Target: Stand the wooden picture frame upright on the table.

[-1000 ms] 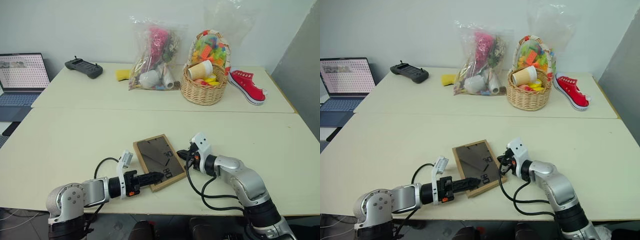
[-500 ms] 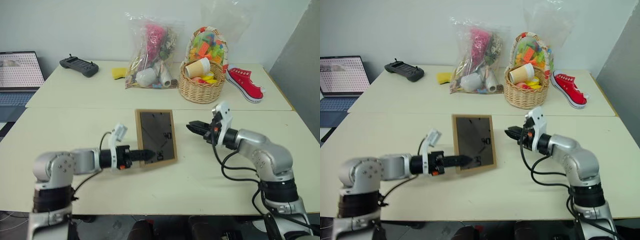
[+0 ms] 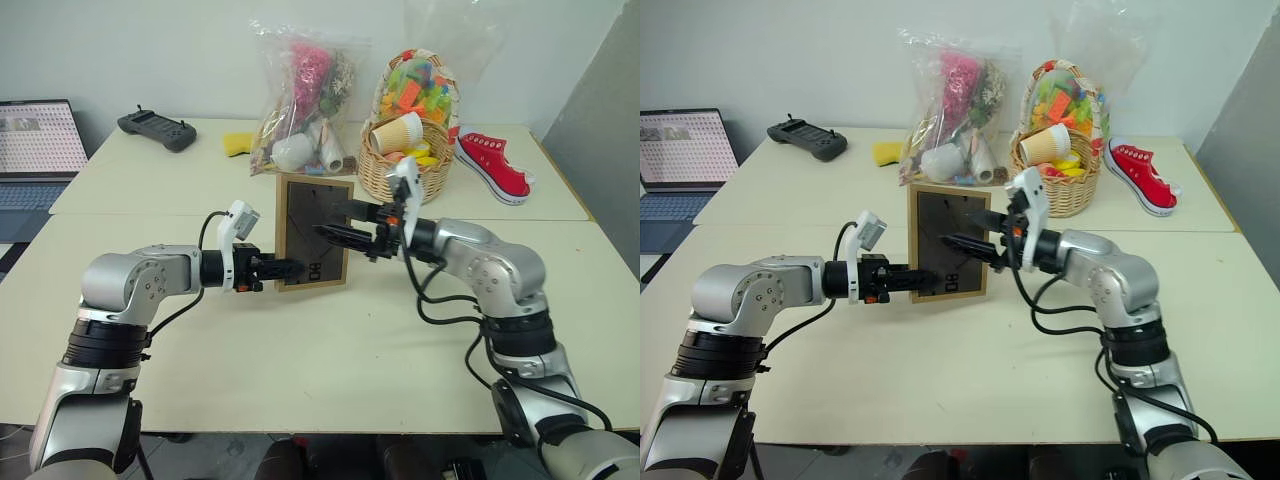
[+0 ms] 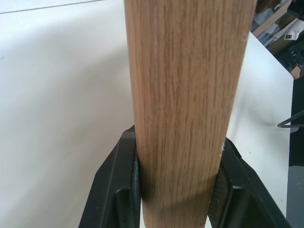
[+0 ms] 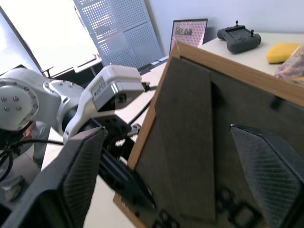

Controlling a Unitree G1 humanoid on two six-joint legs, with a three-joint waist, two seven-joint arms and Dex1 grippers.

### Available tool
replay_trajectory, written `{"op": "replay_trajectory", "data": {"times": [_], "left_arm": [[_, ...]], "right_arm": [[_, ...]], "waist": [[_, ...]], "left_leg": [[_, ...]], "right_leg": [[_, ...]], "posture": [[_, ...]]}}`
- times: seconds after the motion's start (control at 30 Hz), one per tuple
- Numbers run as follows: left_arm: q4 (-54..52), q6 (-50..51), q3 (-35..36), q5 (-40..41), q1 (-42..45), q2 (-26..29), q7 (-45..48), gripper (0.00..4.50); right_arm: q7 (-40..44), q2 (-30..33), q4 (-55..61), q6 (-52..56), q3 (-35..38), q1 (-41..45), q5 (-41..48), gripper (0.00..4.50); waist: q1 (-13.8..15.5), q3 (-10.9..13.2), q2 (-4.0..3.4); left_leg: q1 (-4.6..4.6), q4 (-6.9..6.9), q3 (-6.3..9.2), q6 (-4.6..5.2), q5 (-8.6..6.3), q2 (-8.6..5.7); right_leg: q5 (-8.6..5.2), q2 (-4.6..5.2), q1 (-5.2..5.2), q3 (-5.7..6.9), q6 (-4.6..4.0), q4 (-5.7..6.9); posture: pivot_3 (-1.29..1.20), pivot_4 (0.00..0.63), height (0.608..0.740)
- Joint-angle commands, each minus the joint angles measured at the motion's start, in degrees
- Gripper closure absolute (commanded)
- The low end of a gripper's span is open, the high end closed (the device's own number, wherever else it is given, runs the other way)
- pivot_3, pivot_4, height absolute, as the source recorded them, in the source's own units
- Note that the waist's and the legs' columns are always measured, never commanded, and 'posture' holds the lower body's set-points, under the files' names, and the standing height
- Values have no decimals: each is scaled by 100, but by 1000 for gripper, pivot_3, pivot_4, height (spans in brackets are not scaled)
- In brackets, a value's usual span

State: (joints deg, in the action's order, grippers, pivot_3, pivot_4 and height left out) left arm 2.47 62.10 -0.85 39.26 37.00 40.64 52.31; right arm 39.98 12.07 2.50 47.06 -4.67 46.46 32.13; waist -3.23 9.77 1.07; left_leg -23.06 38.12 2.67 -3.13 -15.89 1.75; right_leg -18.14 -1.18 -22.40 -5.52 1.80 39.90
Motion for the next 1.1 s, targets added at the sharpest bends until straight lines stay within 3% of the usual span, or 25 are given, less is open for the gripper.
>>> {"op": "replay_trajectory", "data": {"times": [0.03, 0.2, 0.4, 0.6, 0.67, 0.8, 0.93, 1.1], "left_arm": [[-172, -155, 125, 29, 222, -20, 108, 3215], [-341, -44, 190, 126, 63, -16, 137, 3215], [-443, 216, 302, 325, -116, -49, 182, 3215], [-408, 933, 603, 882, -30, -142, 138, 3215], [-250, 1203, 769, 1050, 68, -221, 10, 3215], [-156, 1871, 1037, 1490, 98, -233, 19, 3215], [-40, 2759, 1403, 1935, 256, -531, -234, 3215], [195, 3040, 1160, 2834, 250, -529, -658, 3215]], "right_arm": [[67, -151, 107, -282, -190, 96, -83, 51], [280, -123, 604, 4, -261, -147, 217, 51], [1050, 875, 1333, 683, 8, -612, 950, 51], [1062, 1790, 1324, 146, 107, -987, 325, 51], [897, 2168, 1152, -863, 80, -1189, -510, 51], [522, 3010, 475, -4823, -241, -1896, -2828, 51], [-1752, 3501, -876, -8897, -462, -1737, -5575, 51], [-3645, 3149, -2081, -10143, -884, -882, -7354, 51]], "waist": [[-1, 0, 0], [-1, 0, 0], [23, 1, 0], [7, 4, 4], [8, 7, 7], [12, 15, 21], [-7, 28, 31], [-88, 37, 45]], "left_leg": [[0, -1, 4, 0, 0, 1], [0, -1, 6, -1, 4, 0], [-2, 0, 14, 0, 5, -4], [-1, 0, 18, 6, 8, -8], [-2, 0, 17, 7, 8, -11], [-2, 0, 13, 8, 9, -22], [-2, 0, -1, 7, 9, -22], [9, 8, -5, -38, 34, -18]], "right_leg": [[0, 2, 0, 4, 0, 0], [-1, 19, 1, 6, 1, 4], [-5, 31, 8, 14, 8, -1], [-6, 26, 9, 20, 9, 4], [-6, 25, 9, 20, 9, 5], [-11, 23, 11, 20, 18, 3], [-22, 24, 8, 5, 37, 3], [-21, 29, 8, -6, 36, 21]], "posture": [[0, 150, 740], [0, 150, 740], [0, 150, 740], [0, 150, 740], [0, 150, 740], [0, 150, 740], [0, 150, 740], [0, 150, 740]]}}
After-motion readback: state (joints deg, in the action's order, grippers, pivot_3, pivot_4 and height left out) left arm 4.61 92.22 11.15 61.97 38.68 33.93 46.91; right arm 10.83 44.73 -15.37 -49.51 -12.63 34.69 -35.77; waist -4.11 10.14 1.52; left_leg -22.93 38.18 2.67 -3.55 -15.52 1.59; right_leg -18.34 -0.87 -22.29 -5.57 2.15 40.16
